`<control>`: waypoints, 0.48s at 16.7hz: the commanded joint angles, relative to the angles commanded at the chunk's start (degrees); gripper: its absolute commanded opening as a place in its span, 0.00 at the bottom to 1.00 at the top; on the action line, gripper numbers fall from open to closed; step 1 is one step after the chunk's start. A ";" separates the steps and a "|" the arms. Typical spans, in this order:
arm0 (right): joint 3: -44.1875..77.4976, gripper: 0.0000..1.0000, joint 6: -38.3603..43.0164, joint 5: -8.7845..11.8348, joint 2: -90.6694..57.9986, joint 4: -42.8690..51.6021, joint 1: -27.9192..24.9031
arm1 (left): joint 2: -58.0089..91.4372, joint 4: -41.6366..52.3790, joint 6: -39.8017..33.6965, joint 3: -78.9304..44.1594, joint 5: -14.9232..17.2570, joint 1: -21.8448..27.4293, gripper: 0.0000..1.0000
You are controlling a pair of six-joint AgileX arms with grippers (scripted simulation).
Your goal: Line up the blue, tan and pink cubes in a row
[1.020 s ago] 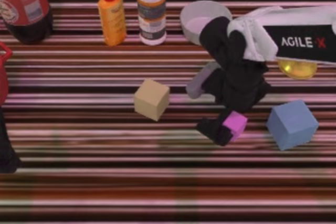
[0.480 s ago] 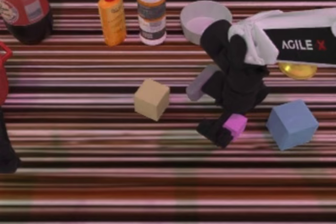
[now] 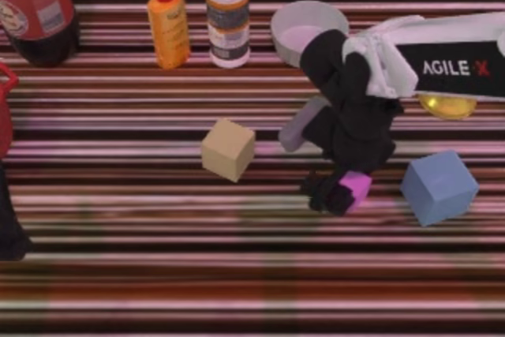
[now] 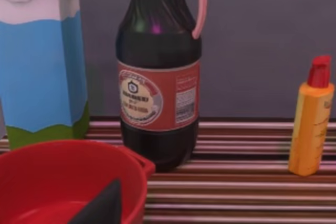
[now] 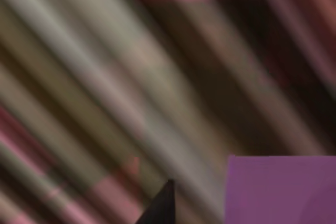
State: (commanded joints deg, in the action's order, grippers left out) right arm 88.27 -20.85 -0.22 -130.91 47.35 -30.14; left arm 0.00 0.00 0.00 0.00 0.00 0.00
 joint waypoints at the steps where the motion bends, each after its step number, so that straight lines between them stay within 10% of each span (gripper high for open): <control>1: 0.00 0.10 0.00 0.00 0.00 0.00 0.00 | 0.00 0.00 0.00 0.00 0.00 0.00 1.00; 8: 0.00 0.00 0.00 0.00 0.00 0.00 0.00 | 0.00 0.00 0.00 0.00 0.00 0.00 1.00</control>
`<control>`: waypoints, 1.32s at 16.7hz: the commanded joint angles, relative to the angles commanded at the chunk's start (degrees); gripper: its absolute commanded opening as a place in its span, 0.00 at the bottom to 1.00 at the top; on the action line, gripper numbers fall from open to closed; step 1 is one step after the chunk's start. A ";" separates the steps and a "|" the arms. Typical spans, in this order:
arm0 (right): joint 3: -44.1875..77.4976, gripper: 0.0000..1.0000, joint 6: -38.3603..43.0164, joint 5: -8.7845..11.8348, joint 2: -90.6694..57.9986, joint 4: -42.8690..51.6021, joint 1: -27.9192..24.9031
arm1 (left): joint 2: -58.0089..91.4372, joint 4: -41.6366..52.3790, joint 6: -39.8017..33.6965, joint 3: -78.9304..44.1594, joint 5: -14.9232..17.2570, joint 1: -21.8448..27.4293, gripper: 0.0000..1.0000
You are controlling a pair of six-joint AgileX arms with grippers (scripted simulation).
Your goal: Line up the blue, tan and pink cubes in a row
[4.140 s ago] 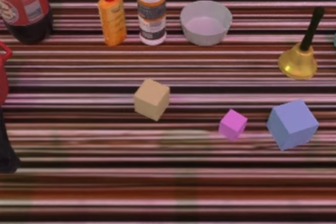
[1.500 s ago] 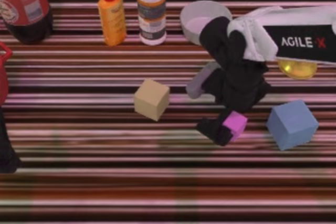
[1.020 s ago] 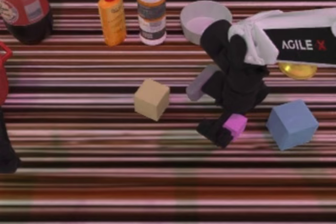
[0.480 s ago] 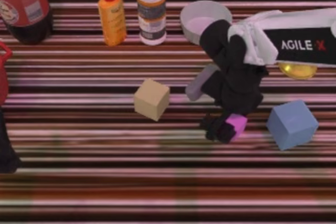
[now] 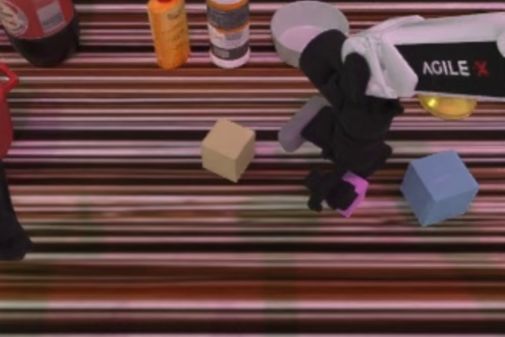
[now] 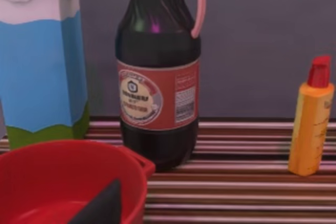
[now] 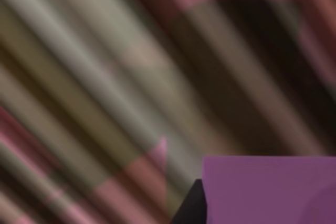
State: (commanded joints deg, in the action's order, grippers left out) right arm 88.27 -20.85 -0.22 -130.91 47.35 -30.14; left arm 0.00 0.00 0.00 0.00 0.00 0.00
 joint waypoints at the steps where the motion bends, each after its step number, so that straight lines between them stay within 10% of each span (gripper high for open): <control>1: 0.00 0.00 0.00 0.00 0.00 0.00 0.00 | 0.00 0.00 0.00 0.00 0.00 0.00 1.00; 22: 4.95 0.00 -8.53 1.02 10.60 14.15 -2.09 | 0.00 0.00 0.00 0.00 0.00 0.00 1.00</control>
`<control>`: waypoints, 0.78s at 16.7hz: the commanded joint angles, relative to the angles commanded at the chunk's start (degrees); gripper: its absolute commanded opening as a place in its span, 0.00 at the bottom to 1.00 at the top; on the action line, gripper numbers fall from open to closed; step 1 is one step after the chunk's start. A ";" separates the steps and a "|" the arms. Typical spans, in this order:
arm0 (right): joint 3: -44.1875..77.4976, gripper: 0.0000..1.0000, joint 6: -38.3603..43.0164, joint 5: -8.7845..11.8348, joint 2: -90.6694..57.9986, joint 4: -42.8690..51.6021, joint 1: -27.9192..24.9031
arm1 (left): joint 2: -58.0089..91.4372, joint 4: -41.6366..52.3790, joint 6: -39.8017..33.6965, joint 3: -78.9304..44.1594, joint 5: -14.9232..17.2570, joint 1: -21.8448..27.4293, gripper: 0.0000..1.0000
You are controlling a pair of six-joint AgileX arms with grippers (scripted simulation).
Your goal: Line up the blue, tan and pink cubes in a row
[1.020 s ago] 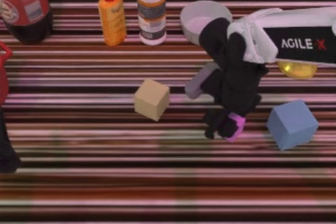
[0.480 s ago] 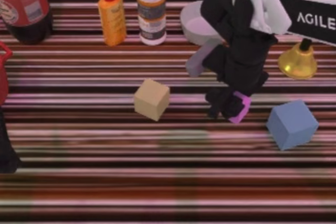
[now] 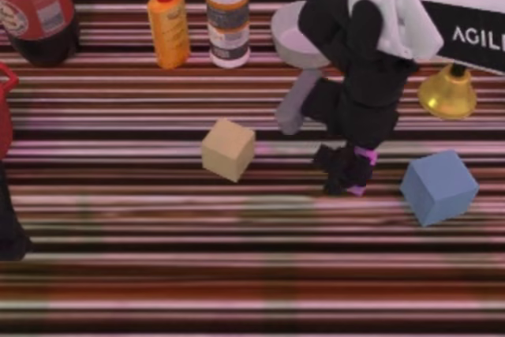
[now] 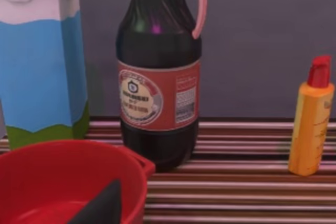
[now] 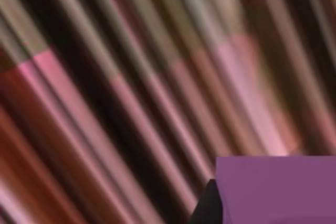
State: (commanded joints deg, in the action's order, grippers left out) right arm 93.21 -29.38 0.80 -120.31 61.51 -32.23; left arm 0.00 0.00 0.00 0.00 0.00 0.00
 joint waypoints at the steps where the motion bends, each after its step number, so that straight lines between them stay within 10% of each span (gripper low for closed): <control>1: -1.26 0.00 -3.05 0.09 1.11 -0.02 -0.61 | 0.00 0.00 0.00 0.00 0.00 0.00 1.00; 13: -9.16 0.00 -22.81 0.68 8.45 -0.37 -4.70 | 0.00 0.00 0.00 0.00 0.00 0.00 1.00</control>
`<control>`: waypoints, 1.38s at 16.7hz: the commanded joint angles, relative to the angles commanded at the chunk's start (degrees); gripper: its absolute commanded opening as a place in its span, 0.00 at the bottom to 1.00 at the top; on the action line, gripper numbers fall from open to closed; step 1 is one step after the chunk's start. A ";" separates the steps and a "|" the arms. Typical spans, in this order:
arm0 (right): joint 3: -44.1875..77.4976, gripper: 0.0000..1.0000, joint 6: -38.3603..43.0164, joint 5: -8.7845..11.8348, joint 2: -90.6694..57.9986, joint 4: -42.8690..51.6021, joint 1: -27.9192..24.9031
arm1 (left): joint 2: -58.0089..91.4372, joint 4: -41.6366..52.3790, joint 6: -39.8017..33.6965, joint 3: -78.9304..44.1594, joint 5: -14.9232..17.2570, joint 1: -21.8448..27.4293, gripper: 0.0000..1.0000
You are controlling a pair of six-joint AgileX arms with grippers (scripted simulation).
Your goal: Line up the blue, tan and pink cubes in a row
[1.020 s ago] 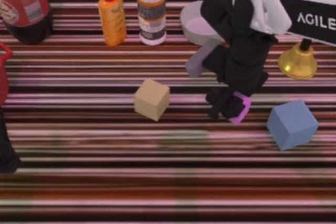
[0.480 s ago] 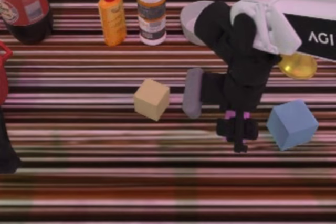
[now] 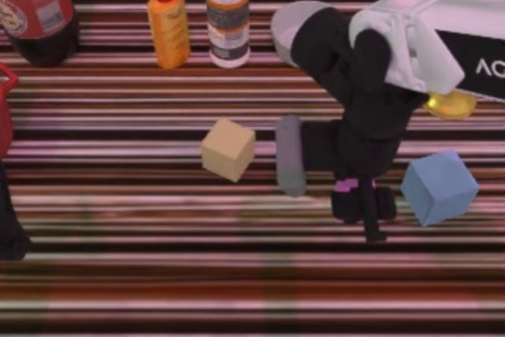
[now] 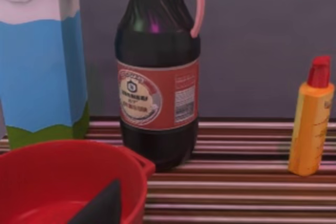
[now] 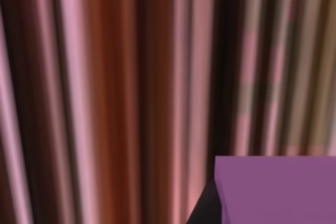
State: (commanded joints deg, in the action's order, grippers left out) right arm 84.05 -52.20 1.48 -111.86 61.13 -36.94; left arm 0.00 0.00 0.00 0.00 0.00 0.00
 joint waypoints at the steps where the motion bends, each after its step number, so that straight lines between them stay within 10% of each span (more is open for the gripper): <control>1: -0.14 0.00 0.01 0.00 -0.05 -0.19 0.01 | 0.00 0.00 0.00 0.00 0.00 0.00 1.00; 14: -9.42 0.00 -0.06 -0.02 -5.10 -14.63 -0.37 | 0.00 0.00 0.00 0.00 0.00 0.00 1.00; 23: -9.42 0.68 -0.06 -0.02 -5.10 -14.63 -0.37 | 0.00 0.00 0.00 0.00 0.00 0.00 1.00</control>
State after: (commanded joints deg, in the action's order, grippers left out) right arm 74.63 -52.26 1.46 -116.96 46.50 -37.31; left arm 0.00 0.00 0.00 0.00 0.00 0.00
